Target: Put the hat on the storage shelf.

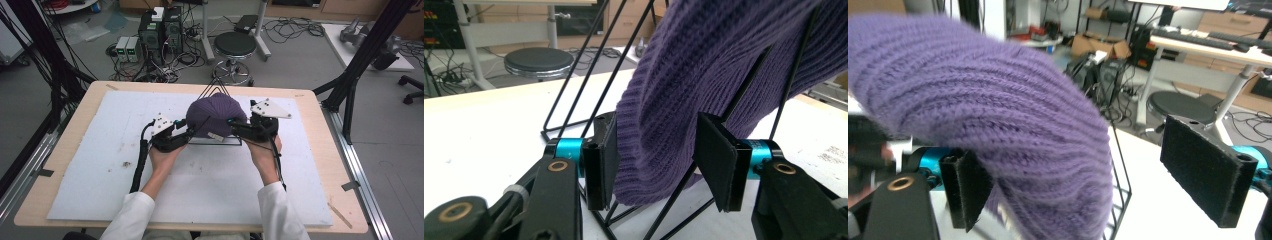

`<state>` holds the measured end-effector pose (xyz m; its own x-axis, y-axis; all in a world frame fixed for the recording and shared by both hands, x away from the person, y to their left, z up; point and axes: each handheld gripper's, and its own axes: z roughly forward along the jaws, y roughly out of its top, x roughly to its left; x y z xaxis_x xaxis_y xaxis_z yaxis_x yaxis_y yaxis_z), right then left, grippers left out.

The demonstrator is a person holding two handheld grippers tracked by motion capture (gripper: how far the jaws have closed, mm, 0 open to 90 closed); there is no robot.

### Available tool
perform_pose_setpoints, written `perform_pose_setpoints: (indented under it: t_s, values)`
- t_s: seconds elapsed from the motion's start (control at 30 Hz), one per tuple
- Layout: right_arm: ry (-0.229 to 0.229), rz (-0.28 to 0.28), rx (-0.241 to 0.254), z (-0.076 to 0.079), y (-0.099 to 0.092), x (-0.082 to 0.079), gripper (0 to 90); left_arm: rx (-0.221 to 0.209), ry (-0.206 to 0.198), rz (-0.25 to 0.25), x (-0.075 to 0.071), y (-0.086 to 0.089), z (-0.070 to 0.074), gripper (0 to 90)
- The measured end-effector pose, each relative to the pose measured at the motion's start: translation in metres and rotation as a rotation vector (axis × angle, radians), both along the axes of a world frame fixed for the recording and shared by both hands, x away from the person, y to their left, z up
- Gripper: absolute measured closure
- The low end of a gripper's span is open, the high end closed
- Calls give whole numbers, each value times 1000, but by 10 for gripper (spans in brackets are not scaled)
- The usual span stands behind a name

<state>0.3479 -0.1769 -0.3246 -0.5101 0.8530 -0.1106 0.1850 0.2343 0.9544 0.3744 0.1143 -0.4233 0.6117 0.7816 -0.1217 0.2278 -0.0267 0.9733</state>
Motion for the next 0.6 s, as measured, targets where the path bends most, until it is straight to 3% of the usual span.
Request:
perform_pose_setpoints:
  t_s: [0.13, 0.27, 0.4, 0.6]
  values:
    - [6, 29, -85, -4, 4, -7, 171, -2, -15, 14, -4, 5, 2, 513]
    - [14, 40, -114, -8, 5, -16, 136, -7, -34, 29, -9, 11, 7, 506]
    - [-4, 42, -102, -5, 2, -25, 122, -22, -51, 41, -16, 20, 13, 489]
    - [-32, 20, -29, 3, -10, -36, 115, -24, -62, 47, -24, 31, 20, 385]
